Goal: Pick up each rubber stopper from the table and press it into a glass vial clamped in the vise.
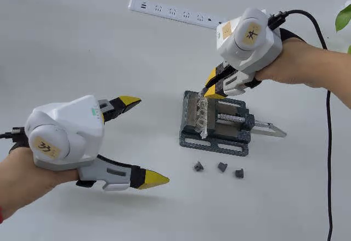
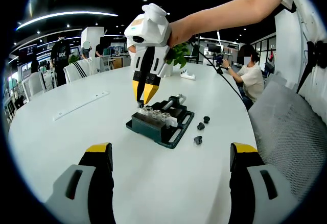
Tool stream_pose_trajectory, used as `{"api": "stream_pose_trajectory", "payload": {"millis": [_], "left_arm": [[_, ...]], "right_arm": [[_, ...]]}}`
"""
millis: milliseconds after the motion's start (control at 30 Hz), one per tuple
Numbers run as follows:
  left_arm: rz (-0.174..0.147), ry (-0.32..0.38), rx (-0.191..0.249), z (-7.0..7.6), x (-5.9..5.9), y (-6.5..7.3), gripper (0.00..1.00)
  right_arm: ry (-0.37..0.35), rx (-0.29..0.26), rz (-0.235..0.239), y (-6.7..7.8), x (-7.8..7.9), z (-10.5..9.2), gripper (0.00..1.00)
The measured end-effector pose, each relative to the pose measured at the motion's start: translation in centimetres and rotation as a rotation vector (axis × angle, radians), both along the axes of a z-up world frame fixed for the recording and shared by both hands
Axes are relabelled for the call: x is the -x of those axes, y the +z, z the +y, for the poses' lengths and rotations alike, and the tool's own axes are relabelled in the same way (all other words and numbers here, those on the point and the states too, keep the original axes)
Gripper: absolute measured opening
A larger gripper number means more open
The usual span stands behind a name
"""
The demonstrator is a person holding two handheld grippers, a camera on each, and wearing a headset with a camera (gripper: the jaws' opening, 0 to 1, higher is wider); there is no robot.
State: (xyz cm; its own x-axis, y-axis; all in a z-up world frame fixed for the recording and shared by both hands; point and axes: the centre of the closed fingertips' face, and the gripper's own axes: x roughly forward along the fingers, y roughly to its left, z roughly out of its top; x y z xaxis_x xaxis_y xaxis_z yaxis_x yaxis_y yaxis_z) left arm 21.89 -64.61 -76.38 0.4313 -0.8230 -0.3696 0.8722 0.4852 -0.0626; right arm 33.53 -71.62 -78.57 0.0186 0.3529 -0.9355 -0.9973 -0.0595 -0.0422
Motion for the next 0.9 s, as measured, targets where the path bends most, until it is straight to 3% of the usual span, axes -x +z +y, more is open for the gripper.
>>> {"api": "stream_pose_trajectory", "payload": {"millis": [533,733,900], "left_arm": [[-0.001,0.004,0.006,0.01,-0.16,-0.10,0.95],[0.000,0.005,0.007,-0.06,-0.13,-0.06,0.94],[-0.002,0.003,0.007,-0.09,-0.16,-0.05,0.94]], "right_arm": [[-0.004,0.057,0.008,-0.13,0.25,0.02,0.07],[0.012,0.093,-0.015,-0.14,0.38,0.05,0.07],[0.026,0.089,-0.024,-0.14,0.24,0.10,0.08]]}}
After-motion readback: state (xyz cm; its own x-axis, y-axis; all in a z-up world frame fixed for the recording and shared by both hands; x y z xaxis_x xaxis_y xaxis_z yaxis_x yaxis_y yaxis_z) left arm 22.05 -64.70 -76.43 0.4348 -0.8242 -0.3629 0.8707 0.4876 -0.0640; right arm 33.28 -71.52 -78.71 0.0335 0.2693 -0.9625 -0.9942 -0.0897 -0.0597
